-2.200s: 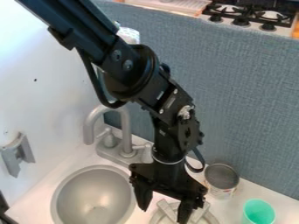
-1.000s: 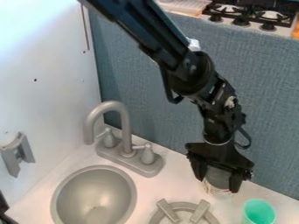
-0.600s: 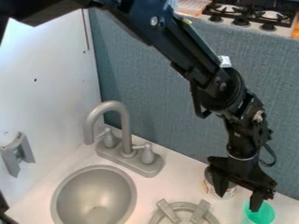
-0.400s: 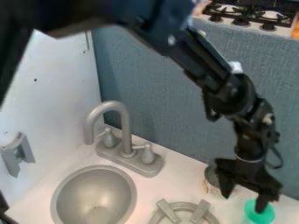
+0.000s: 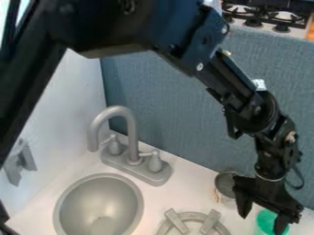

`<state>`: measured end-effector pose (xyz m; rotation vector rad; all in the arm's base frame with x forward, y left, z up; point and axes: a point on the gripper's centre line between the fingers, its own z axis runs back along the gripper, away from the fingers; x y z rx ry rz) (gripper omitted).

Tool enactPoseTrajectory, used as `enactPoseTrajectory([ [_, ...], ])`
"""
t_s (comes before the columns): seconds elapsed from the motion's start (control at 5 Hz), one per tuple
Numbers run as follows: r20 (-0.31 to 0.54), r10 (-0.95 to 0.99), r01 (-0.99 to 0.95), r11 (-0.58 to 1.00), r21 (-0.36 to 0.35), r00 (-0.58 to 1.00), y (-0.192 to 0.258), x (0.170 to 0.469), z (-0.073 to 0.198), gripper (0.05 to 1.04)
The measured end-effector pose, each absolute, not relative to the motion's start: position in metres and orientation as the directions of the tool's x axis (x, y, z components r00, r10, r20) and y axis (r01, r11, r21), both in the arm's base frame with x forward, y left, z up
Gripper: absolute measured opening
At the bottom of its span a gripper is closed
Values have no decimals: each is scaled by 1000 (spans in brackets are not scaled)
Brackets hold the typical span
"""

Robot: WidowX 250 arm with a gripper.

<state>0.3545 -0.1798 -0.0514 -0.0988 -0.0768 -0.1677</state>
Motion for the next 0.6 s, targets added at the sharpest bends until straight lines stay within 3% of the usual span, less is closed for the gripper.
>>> enactPoseTrajectory([
  [0.2, 45, -135, 138, 988, -76, 990, -176, 349, -59, 965],
  [0.6, 15, -81, 82, 993, -88, 997, -167, 354, -73, 394],
])
